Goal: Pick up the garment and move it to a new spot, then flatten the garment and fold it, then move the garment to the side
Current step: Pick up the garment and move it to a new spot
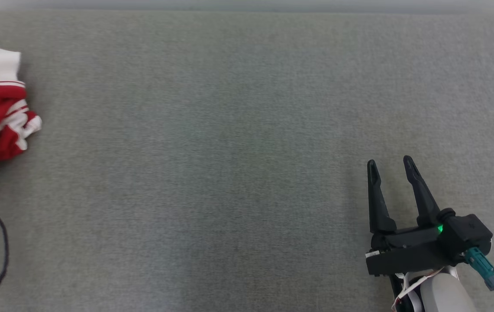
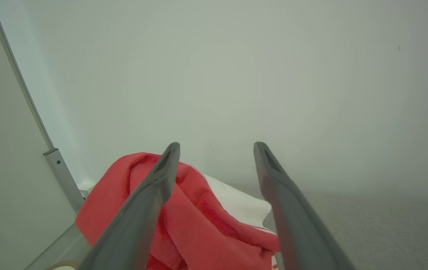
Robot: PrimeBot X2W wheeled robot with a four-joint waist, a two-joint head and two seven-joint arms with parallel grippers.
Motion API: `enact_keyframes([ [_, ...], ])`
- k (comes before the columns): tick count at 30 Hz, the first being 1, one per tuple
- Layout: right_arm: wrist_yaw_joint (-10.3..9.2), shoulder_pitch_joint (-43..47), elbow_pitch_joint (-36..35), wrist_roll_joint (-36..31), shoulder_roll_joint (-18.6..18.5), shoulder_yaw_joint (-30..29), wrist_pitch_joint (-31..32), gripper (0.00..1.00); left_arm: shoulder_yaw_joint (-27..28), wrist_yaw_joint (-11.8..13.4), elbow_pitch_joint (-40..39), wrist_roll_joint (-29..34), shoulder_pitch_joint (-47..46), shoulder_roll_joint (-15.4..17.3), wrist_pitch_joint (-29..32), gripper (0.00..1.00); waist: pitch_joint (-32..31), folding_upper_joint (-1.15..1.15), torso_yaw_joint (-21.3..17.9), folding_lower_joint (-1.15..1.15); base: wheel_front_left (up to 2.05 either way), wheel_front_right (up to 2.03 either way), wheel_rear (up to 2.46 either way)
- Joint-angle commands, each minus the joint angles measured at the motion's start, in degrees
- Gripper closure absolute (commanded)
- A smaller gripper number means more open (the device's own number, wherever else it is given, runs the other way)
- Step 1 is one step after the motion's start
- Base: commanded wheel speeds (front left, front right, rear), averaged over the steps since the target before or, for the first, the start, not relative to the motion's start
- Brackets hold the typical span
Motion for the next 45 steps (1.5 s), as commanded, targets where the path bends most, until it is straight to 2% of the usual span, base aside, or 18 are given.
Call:
enact_keyframes([
  [1,-0.1,-0.98,-0.28,0.76,0.02,0.13,-0.03,0.0,0.47,0.1,2.25,-0.33,-1.97,1.08,-0.17,0.0,3.6,-0.01,-3.84,-0.01,0.0,0.0,0.0],
  [10,-0.1,-1.25,-0.55,1.14,0.03,-0.19,-0.03,0.0,1.29,1.96,14.3,-1.31,-6.83,3.71,3.51,0.0,4.07,-0.01,-5.37,-0.01,0.0,0.0,0.0],
  [18,-0.1,-1.31,-0.03,0.39,0.02,0.25,-0.03,0.0,2.15,4.11,24.79,-3.6,-9.65,3.3,10.7,0.0,3.26,-0.01,-5.45,-0.01,0.0,0.0,0.0],
  [24,-0.1,-1.01,0.06,0.22,0.01,0.08,-0.02,0.0,1.51,4.84,28.79,-3.36,-10.65,4.04,11.81,0.0,2.8,-0.01,-5.61,-0.01,0.0,0.0,0.0],
  [25,-0.1,-0.89,0.05,0.15,0.01,0.02,-0.03,0.0,1.31,4.83,29.56,-3.33,-10.69,4.09,12.04,0.23,2.73,-0.01,-5.64,-0.01,0.0,0.0,0.0],
  [26,-0.1,-0.79,0.05,0.09,0.02,-0.04,-0.03,0.0,1.09,4.76,30.02,-3.24,-11.0,4.22,11.81,1.0,2.66,-0.01,-5.66,-0.01,0.0,0.0,0.0],
  [30,-0.1,-0.34,0.21,-0.02,0.01,-0.33,-0.03,0.0,0.36,4.41,32.09,-2.97,-11.67,4.68,11.39,1.0,2.18,-0.01,-5.62,-0.01,0.0,0.0,0.0],
  [36,-0.1,0.7,0.38,0.12,0.01,-0.66,-0.03,0.0,-0.28,3.45,32.42,-3.12,-12.86,5.5,7.27,1.0,0.46,-0.01,-4.78,-0.01,0.0,0.0,0.0],
  [45,-0.1,1.94,0.68,0.39,0.01,-0.84,-0.03,0.0,-2.68,1.44,26.96,-2.63,-17.01,6.34,1.74,1.0,-2.83,-0.01,-2.81,-0.01,0.0,0.0,0.0],
])
